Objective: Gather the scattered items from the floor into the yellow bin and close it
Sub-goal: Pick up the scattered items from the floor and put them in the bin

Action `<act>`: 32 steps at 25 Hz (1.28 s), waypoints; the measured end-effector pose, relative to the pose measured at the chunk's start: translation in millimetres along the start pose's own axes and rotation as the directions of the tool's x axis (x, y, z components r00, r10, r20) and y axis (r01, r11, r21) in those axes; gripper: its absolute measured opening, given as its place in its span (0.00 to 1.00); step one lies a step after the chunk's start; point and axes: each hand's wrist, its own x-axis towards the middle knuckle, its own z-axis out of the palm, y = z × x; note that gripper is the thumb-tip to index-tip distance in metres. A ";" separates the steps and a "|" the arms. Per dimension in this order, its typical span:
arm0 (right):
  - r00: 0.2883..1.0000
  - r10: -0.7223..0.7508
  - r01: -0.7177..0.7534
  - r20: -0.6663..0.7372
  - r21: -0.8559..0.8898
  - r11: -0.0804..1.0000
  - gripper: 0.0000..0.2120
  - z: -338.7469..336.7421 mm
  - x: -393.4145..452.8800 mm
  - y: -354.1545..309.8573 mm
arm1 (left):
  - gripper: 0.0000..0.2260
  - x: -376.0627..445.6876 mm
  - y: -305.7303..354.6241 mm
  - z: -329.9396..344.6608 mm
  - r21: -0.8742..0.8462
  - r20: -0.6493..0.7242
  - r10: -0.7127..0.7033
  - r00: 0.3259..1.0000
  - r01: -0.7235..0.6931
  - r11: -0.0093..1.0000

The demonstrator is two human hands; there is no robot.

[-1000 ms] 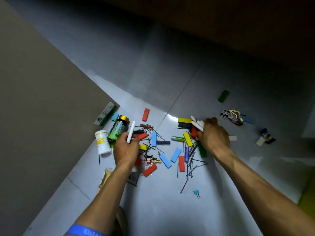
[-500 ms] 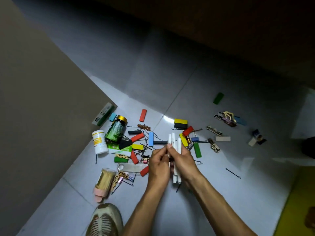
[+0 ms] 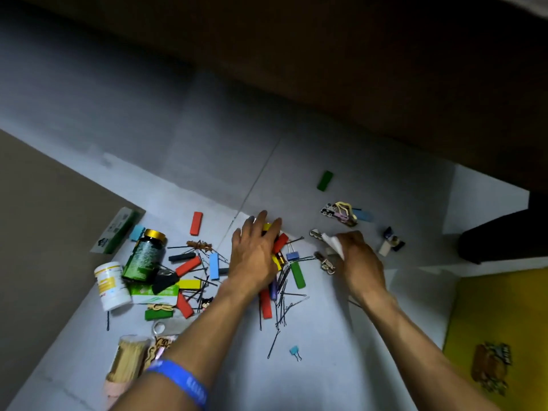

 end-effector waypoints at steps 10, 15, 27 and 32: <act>0.998 0.051 -0.056 0.026 0.287 0.956 0.15 19.5 -25.7 -26.5 | 0.28 28.6 -13.8 -7.2 0.072 0.159 0.050 0.986 -0.062 0.995; 0.998 0.022 -0.026 0.057 0.076 0.997 0.16 45.4 -40.0 -55.9 | 0.16 13.9 -19.0 3.8 -0.149 0.098 -0.082 0.992 0.096 0.984; 0.941 0.265 -0.338 0.211 0.638 0.692 0.08 40.9 -27.7 -44.8 | 0.08 -29.3 8.8 24.5 -0.470 0.169 -0.354 0.920 0.391 0.791; 0.805 0.019 -0.581 0.593 0.793 -0.182 0.06 28.7 -25.7 -38.6 | 0.15 -35.0 18.5 34.4 -0.280 0.075 -0.400 0.914 0.404 0.871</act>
